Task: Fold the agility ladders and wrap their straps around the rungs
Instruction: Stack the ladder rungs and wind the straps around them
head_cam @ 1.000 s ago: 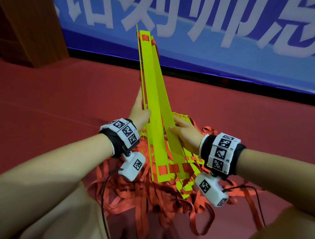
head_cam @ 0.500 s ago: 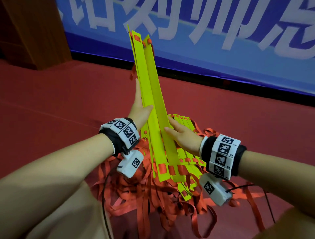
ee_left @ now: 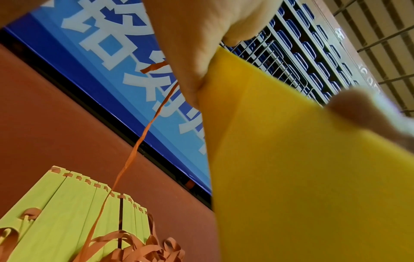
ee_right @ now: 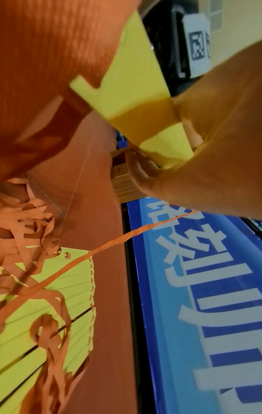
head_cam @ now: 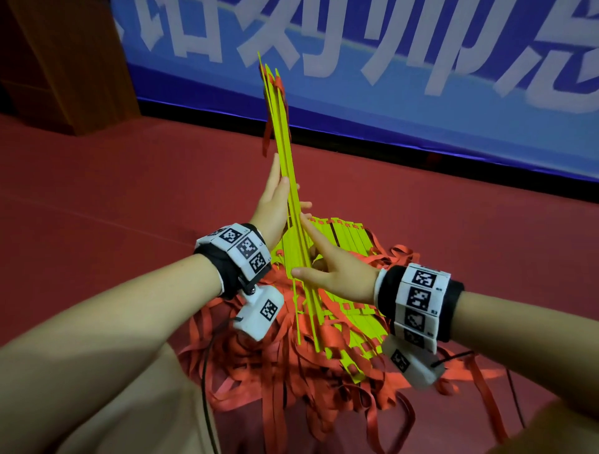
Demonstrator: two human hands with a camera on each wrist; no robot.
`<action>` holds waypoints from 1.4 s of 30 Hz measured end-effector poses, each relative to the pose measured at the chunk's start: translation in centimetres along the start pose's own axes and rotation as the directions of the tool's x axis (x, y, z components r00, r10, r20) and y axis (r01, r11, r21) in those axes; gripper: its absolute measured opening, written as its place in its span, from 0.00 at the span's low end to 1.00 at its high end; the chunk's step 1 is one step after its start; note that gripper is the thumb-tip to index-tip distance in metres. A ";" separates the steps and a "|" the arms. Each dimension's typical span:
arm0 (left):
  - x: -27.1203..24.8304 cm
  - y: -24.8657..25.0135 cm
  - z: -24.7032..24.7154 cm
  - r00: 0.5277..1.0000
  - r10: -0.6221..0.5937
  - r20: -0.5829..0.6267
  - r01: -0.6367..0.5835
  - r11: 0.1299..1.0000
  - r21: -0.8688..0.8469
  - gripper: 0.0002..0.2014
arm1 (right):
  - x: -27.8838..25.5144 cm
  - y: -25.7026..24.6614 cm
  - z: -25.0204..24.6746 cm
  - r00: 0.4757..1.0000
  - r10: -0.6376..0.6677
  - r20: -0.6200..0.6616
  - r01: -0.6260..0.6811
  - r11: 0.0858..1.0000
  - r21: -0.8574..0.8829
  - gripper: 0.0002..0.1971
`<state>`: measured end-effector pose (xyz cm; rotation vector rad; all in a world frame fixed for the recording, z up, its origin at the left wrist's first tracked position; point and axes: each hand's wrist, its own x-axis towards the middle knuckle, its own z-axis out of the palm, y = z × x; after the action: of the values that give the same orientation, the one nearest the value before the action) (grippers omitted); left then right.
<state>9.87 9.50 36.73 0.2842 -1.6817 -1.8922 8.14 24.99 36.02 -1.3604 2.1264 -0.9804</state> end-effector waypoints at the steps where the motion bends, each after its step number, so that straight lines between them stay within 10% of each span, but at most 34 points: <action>1: 0.2 -0.1 -0.1 1.000 -0.013 -0.005 0.013 1.000 -0.022 0.25 | 0.1 0.3 0.1 1.000 0.015 -0.002 -0.015 0.999 0.028 0.45; 10: 0.7 0.1 -0.6 0.997 -0.082 -0.016 0.080 0.991 -0.103 0.29 | 0.2 0.6 0.2 0.997 0.027 -0.065 -0.013 0.977 0.215 0.37; 21: 1.0 0.3 -1.9 0.994 -0.036 -0.099 0.039 0.999 0.034 0.36 | -0.6 -0.5 0.0 0.994 0.112 0.017 -0.111 0.994 -0.006 0.33; 26: 1.0 1.3 -3.5 0.990 0.051 -0.135 -0.037 0.994 0.103 0.43 | -1.3 0.2 0.3 0.973 0.198 0.120 -0.221 0.948 0.229 0.05; 42: 1.7 0.7 -5.4 0.959 0.084 -0.270 0.025 0.926 0.377 0.40 | -0.7 2.6 -1.0 0.983 0.168 0.070 -0.136 0.933 -0.334 0.22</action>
<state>11.46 4.03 36.80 0.6457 -1.8248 -1.4123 6.19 26.64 34.74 -1.3329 2.3533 -0.5026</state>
